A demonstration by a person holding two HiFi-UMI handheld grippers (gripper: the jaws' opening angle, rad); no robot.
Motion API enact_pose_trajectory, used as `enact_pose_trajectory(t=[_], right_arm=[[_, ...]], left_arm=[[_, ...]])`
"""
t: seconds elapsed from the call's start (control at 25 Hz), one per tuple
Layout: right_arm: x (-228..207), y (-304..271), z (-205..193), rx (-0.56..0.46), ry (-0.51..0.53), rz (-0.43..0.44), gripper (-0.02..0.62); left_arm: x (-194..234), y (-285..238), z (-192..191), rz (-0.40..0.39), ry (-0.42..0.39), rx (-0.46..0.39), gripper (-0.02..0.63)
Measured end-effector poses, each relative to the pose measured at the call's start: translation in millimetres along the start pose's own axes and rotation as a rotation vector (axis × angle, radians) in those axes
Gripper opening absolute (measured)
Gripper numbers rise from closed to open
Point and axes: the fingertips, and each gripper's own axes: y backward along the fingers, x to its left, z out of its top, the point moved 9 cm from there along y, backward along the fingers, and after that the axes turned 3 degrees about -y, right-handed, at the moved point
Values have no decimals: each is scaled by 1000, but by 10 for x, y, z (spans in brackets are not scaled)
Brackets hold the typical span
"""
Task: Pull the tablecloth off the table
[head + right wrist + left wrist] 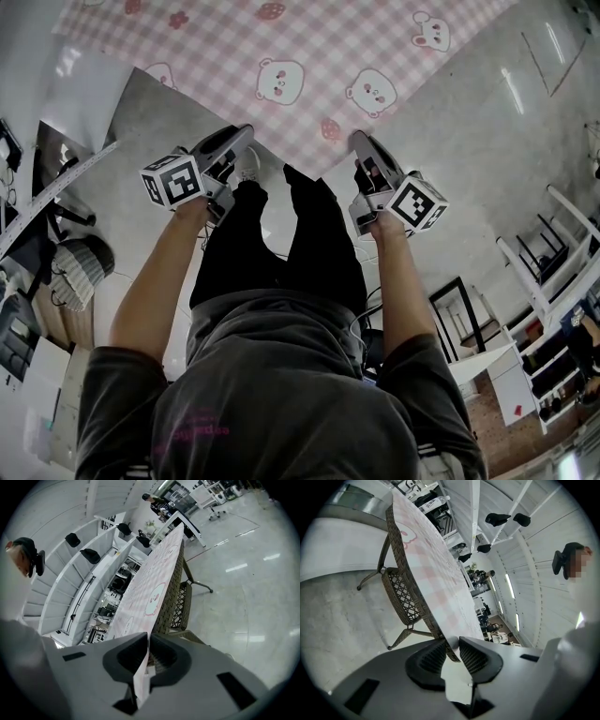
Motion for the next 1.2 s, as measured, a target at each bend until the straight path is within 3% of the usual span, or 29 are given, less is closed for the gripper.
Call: enact_pose_trajectory(t=[0.32, 0.6, 0.88, 1.04, 1.2], right_arm=[[49, -4, 1, -45, -4, -4, 6], [124, 91, -29, -70, 13, 17, 5], [-14, 90, -191, -141, 81, 78, 5], [-93, -52, -67, -218, 154, 147, 5], [-38, 29, -157, -225, 132, 151, 5]], left_arm=[[37, 25, 12, -47, -13, -13, 6], [-219, 120, 55, -107, -52, -37, 0], [-120, 139, -67, -181, -143, -104, 0], [-68, 22, 75, -239, -238, -166, 0], [-110, 88, 22, -250, -244, -158, 0]])
